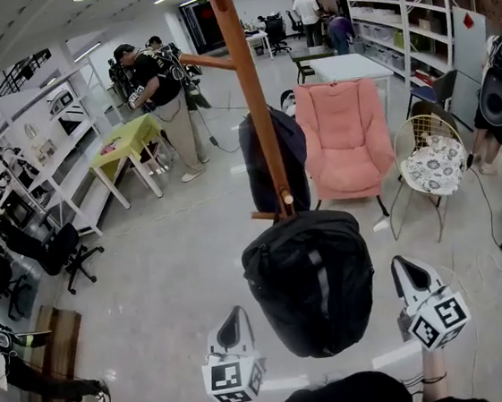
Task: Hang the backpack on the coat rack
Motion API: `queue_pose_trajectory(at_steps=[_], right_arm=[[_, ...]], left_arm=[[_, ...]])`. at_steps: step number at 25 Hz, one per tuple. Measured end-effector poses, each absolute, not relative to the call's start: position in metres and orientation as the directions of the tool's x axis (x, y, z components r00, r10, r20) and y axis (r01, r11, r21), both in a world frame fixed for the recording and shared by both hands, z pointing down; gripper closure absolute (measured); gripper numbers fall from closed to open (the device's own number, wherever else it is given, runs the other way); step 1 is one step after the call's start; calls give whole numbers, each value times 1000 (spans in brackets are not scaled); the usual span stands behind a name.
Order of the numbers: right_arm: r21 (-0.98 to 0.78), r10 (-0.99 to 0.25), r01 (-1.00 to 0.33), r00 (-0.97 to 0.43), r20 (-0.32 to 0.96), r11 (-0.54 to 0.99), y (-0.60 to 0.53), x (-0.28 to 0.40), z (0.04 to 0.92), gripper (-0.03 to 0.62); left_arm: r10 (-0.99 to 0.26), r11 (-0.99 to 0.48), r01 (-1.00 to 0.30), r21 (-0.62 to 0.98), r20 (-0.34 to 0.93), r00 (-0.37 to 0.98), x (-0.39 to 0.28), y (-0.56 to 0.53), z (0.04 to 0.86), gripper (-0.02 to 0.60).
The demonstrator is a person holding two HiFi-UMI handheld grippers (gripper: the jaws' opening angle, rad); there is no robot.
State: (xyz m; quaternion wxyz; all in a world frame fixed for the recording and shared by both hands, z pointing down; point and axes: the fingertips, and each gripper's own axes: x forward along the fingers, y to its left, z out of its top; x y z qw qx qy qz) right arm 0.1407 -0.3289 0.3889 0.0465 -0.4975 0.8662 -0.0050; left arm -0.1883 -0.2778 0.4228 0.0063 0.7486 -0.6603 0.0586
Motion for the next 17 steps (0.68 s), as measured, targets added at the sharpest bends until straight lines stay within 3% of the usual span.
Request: queue_pose_trajectory(at_steps=[17], right_arm=[[-51, -869, -868, -490, -70, 494, -337, 143, 385, 581]], left_arm=[[-982, -149, -986, -76, 128, 139, -186, -288, 425, 566]])
